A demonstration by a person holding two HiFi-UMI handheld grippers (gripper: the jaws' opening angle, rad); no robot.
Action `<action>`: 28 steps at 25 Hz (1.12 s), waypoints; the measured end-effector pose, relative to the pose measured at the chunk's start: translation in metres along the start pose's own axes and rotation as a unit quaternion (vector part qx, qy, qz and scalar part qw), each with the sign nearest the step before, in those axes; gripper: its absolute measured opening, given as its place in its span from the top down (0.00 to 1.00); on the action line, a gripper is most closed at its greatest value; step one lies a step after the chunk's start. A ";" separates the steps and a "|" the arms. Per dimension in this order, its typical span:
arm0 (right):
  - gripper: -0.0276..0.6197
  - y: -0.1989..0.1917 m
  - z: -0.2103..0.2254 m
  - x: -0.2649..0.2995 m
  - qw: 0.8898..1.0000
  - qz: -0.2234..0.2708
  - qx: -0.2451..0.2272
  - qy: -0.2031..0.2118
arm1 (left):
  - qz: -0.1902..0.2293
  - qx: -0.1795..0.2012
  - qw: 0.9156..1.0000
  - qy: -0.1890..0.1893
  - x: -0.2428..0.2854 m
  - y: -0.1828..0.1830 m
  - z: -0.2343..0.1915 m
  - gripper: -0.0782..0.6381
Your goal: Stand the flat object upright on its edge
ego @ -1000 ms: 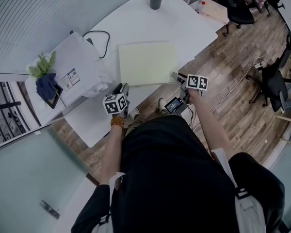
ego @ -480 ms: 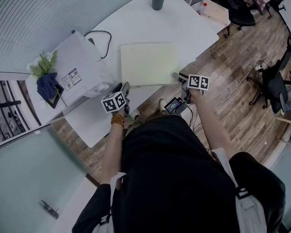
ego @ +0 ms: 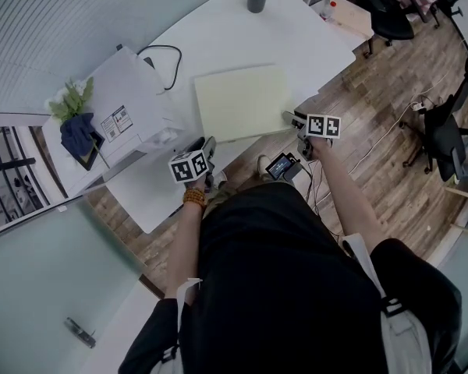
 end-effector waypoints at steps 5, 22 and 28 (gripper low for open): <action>0.66 -0.001 -0.002 0.000 1.000 -0.002 -0.007 -0.004 | -0.011 0.011 1.000 0.010 0.011 0.004 -0.005 0.67; 0.72 0.016 -0.028 -0.016 0.995 -0.002 -0.099 -0.018 | -0.011 -0.028 0.999 0.010 0.011 -0.003 -0.009 0.67; 0.74 0.027 -0.033 -0.027 0.992 0.000 -0.125 -0.035 | -0.012 -0.038 0.999 -0.004 0.015 -0.004 -0.008 0.67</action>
Point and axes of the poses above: the fingertips, and each gripper's own axes: x forward along the fingers, z to its right, y out of its top, the point moved 5 cm from there along -x, backward along the fingers, and after that the axes turned 1 degree about z, right-handed, at the moved point
